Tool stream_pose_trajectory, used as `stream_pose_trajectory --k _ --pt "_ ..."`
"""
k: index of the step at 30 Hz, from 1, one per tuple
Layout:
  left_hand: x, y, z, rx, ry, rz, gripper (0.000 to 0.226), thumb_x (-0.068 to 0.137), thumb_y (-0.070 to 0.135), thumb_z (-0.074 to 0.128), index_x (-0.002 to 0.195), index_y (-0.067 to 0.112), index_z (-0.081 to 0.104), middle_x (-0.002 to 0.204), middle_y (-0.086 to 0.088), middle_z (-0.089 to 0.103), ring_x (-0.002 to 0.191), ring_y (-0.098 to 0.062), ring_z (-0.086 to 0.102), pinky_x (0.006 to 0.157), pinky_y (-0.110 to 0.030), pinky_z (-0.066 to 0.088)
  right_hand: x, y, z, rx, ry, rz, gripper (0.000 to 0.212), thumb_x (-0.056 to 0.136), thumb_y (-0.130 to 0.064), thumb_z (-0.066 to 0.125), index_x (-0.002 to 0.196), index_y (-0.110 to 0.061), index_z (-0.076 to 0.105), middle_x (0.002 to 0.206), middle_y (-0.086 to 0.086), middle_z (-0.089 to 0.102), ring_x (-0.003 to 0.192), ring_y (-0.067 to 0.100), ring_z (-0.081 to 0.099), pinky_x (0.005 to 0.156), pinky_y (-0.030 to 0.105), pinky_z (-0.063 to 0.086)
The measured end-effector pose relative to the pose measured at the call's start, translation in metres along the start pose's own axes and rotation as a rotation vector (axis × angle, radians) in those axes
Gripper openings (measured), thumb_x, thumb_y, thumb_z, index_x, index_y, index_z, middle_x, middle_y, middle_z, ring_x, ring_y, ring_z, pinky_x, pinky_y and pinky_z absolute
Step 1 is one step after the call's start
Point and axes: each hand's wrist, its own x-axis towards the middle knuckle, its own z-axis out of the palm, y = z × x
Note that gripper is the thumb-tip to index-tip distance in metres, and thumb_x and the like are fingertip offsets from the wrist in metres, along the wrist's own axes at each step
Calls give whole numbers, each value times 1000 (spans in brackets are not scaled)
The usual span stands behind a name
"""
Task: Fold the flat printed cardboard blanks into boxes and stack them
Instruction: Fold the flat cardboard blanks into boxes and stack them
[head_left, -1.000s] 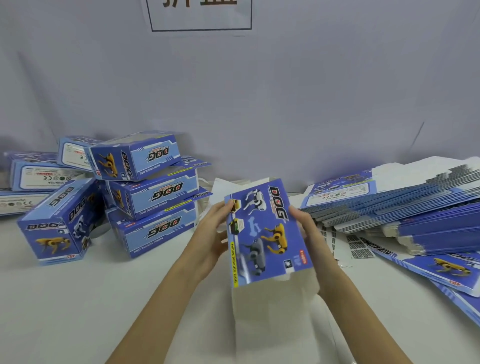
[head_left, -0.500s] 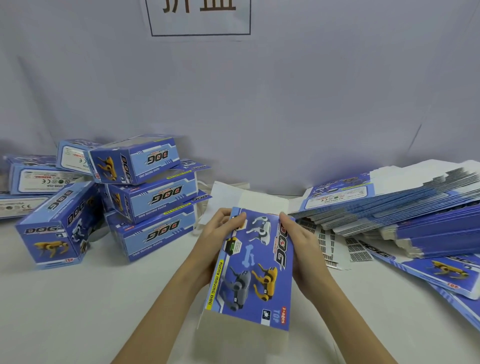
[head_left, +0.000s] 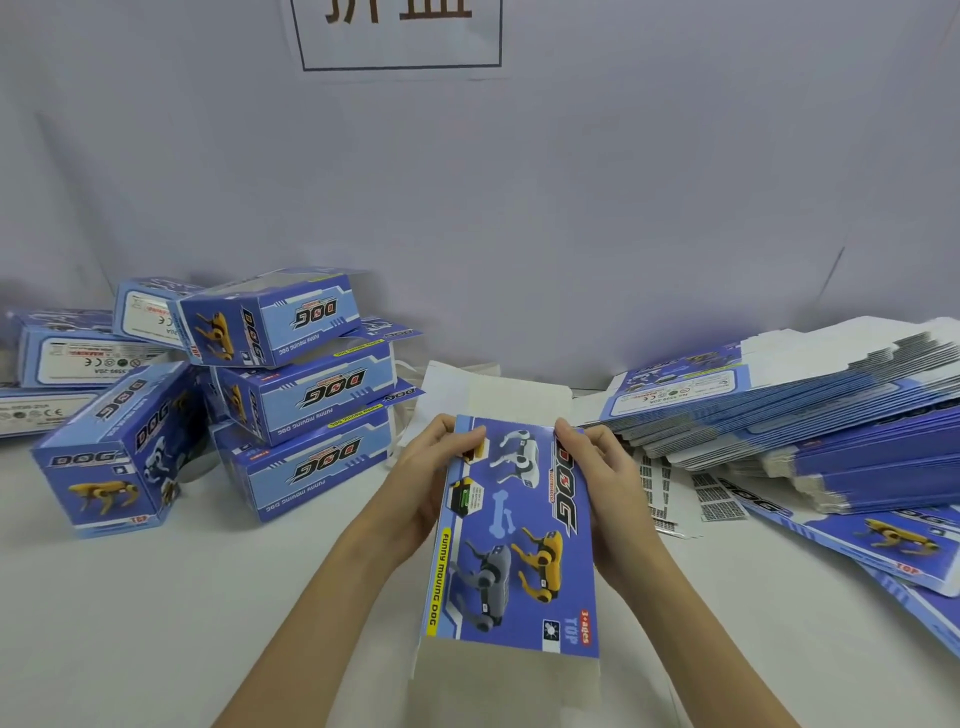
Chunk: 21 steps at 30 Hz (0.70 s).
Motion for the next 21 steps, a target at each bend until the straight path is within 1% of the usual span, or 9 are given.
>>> stream_pose_trajectory --k 3,5,7,9,13,16,18,20,21 --pt "-2 6 -2 62 -27 42 14 81 36 77 74 48 75 80 28 74 76 9 72 59 -14 56 -1 2 -1 40 -5 -16 45 81 -49 79 90 -15 51 87 12 77 74 28 78 59 30 61" --pt "-3 7 -3 90 22 112 9 85 33 80 94 35 76 91 12 76 85 -6 76 66 -21 60 -1 5 1 38 1 -43 40 79 -49 80 81 -20 53 85 13 74 75 29 77 61 32 58" --pt "-3 4 -1 109 61 157 37 89 33 73 117 11 63 99 -8 70 90 -23 75 70 -32 62 -1 7 3 17 -1 -68 37 81 -48 78 78 -22 53 84 13 72 79 31 76 66 34 54" --pt "-5 2 4 99 98 217 41 89 32 72 122 13 56 105 -13 67 89 -23 74 69 -31 61 -1 8 4 -6 13 -96 39 82 -49 76 88 -18 53 86 13 73 80 31 77 67 35 55" --pt "-7 4 8 51 115 231 49 95 27 73 136 38 48 122 -5 70 107 -28 74 79 -42 64 0 1 0 36 19 -123 45 87 -42 74 121 -22 52 97 12 77 85 29 79 64 34 63" --pt "-10 6 10 168 54 194 22 103 29 63 124 30 65 110 1 76 102 -22 77 76 -32 64 0 -2 -1 37 -35 -125 41 91 -42 70 126 -20 62 113 21 74 88 30 78 69 36 64" --pt "-11 7 12 177 75 186 18 106 27 56 118 25 69 103 5 76 97 -17 77 73 -26 63 -2 2 2 46 -64 -71 52 93 -51 64 130 -15 60 120 23 73 96 32 78 82 42 64" --pt "-12 8 14 176 59 176 25 106 30 53 114 9 63 102 -6 66 95 -17 70 75 -20 58 -4 5 6 79 -113 42 61 99 -60 53 140 -16 56 130 18 72 116 37 72 105 54 55" --pt "-13 9 15 164 54 167 23 105 33 53 109 11 60 100 -6 59 92 -16 63 75 -17 54 -4 5 6 85 -135 71 61 100 -62 50 143 -19 54 134 14 71 122 36 70 109 55 52"
